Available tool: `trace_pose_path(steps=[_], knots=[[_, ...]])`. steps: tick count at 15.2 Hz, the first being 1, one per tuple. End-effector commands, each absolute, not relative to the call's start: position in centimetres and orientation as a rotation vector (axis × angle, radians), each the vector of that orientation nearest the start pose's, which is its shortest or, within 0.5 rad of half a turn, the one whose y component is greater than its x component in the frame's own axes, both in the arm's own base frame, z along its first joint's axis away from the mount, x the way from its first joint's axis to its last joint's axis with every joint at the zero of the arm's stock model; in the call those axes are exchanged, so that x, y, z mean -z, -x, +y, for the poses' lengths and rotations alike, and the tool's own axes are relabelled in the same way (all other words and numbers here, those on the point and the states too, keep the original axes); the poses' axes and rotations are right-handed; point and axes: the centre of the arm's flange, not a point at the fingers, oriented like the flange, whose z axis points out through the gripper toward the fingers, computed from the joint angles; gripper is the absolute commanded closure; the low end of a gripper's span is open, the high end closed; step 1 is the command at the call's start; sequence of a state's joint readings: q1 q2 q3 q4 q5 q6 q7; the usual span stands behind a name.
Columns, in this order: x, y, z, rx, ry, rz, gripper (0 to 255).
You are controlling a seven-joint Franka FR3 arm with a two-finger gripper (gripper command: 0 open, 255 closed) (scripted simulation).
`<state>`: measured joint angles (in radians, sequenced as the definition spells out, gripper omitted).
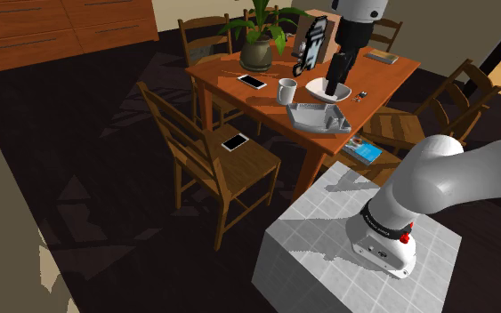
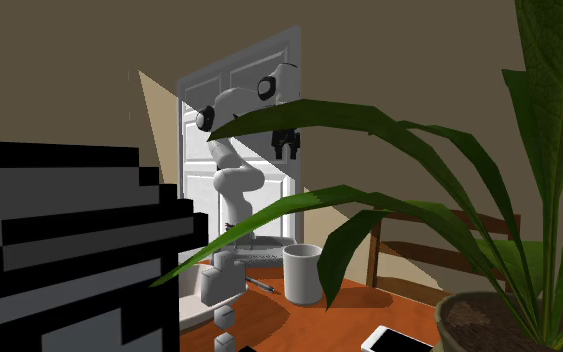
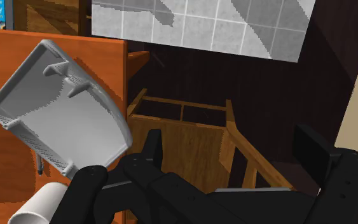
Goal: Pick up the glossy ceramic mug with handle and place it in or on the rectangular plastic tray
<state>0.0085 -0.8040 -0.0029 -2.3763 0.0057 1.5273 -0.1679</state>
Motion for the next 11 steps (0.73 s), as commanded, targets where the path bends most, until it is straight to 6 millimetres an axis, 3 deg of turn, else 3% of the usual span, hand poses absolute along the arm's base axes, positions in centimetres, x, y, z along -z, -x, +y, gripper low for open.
trace_pose_path(steps=[1, 11], knots=[[-58.3, -29.7, 0.2, -0.069, 3.118, -0.273, 0], [-53.2, -38.1, -8.6, -0.048, 3.108, -0.282, 0]])
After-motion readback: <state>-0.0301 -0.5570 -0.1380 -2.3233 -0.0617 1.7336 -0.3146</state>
